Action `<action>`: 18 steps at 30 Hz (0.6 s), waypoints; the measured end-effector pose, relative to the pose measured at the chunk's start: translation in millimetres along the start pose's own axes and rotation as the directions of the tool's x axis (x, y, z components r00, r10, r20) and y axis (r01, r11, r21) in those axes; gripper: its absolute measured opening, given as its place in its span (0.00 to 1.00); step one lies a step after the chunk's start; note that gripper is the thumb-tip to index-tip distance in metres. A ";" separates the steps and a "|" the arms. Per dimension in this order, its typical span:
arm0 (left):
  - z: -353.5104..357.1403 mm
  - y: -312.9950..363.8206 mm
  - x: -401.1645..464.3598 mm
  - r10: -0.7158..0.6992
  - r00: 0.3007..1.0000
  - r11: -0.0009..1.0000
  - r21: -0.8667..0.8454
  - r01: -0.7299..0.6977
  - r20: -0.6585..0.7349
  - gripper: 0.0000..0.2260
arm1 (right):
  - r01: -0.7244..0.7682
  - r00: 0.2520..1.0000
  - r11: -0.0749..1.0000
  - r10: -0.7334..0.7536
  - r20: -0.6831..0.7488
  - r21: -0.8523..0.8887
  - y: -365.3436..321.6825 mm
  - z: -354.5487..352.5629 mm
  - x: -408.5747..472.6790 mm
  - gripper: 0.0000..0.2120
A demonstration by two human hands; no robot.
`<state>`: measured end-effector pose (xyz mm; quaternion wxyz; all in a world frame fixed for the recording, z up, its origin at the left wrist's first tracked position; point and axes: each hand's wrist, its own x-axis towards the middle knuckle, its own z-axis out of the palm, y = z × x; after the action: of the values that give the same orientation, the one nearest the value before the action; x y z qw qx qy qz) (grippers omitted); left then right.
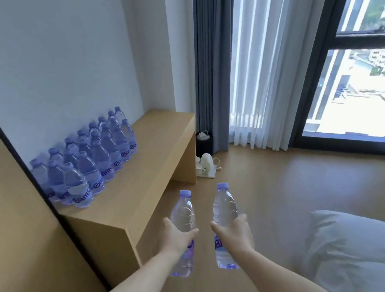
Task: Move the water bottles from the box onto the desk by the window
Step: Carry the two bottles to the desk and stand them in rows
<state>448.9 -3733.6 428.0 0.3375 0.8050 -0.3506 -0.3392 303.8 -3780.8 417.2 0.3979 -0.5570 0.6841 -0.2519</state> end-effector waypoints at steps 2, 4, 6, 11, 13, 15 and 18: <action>3.9 19.0 28.7 -0.010 0.999 1.000 0.011 0.010 -0.036 0.29 | 0.014 1.000 1.000 -0.014 0.024 0.006 -12.4 4.0 36.7 0.23; 10.8 34.0 64.0 -0.037 0.998 0.999 0.009 0.038 -0.055 0.29 | 0.014 0.999 1.000 -0.014 0.048 0.003 -23.9 10.2 75.0 0.23; 17.9 45.9 101.6 -0.063 0.996 0.998 0.027 0.065 -0.070 0.30 | 0.014 0.997 1.000 -0.013 0.070 -0.008 -34.0 18.9 115.3 0.22; 25.3 74.2 217.4 -0.076 0.994 0.991 0.108 0.085 -0.081 0.30 | 0.023 0.994 0.999 -0.018 0.109 -0.046 -71.5 44.1 222.9 0.20; 23.9 89.3 264.8 -0.084 0.994 0.988 0.125 0.093 -0.075 0.34 | 0.030 0.992 0.998 -0.023 0.127 -0.051 -94.1 54.5 264.3 0.21; 21.7 106.3 307.8 -0.097 0.992 0.988 0.109 0.106 -0.083 0.37 | 0.055 0.989 0.997 -0.048 0.137 -0.045 -118.5 63.1 302.3 0.21; 15.8 134.4 361.9 -0.113 0.989 0.991 0.065 0.119 -0.096 0.34 | 0.070 0.983 0.997 -0.066 0.173 -0.020 -153.7 74.0 356.9 0.23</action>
<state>581.1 -4096.3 412.5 0.3046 0.8502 -0.2989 -0.3082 428.7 -4155.8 402.9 0.4393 -0.6048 0.6310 -0.2074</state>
